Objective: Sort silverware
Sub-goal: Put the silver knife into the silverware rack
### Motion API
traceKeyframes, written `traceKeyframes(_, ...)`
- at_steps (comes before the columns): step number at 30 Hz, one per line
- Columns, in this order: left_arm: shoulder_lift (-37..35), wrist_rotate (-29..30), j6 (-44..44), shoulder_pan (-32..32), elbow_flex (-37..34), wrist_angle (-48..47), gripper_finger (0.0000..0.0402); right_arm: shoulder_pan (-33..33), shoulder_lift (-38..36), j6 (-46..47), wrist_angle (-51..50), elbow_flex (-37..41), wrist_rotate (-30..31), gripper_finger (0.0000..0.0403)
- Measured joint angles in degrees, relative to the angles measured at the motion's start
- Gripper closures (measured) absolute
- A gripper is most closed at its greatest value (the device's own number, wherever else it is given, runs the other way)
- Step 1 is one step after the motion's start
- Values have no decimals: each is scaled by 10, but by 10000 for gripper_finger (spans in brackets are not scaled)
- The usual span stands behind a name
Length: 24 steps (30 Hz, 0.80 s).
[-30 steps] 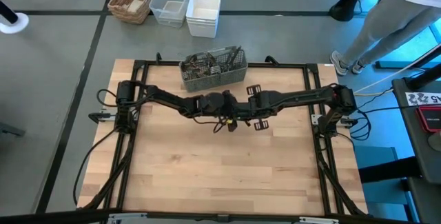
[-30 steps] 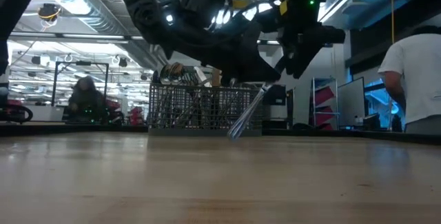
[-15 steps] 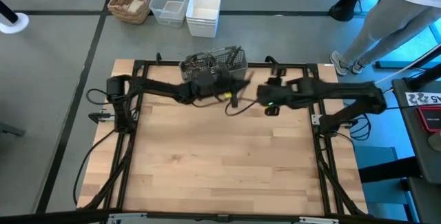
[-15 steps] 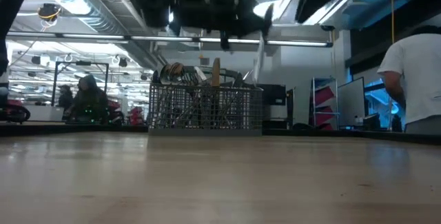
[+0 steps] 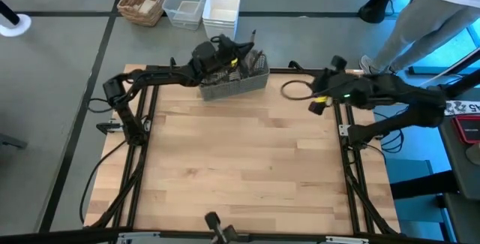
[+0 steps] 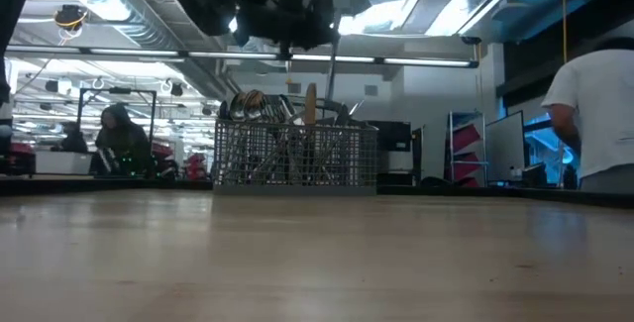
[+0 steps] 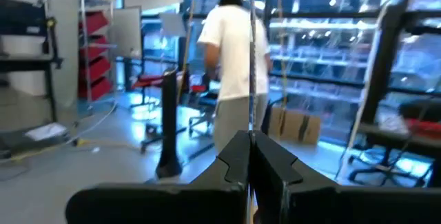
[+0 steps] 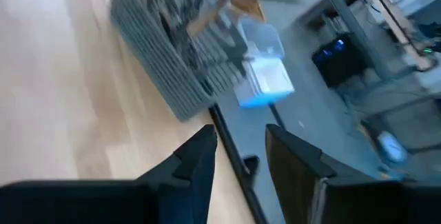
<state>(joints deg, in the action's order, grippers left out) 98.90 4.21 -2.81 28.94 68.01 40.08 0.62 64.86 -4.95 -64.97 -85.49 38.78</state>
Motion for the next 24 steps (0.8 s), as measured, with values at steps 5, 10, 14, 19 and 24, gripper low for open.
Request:
traceKeyframes(5, 7, -9, 20, 22, 0, -25, 401, 0, -87, -12, 126, 69, -50, 272)
traceKeyframes(10, 40, -12, 34, 25, 0, -13, 401, -3, -182, -29, 340, 223, -123, 272)
traceKeyframes(14, 71, -12, 46, 22, 0, -14, 401, -4, -248, -18, 458, 340, -139, 272)
traceKeyframes(19, 80, -11, 118, 14, -1, -15, 398, -3, -302, 47, 487, 444, -145, 272)
traceKeyframes(24, 81, -11, 119, 10, -1, -94, 380, -3, -339, 88, 577, 554, -188, 272)
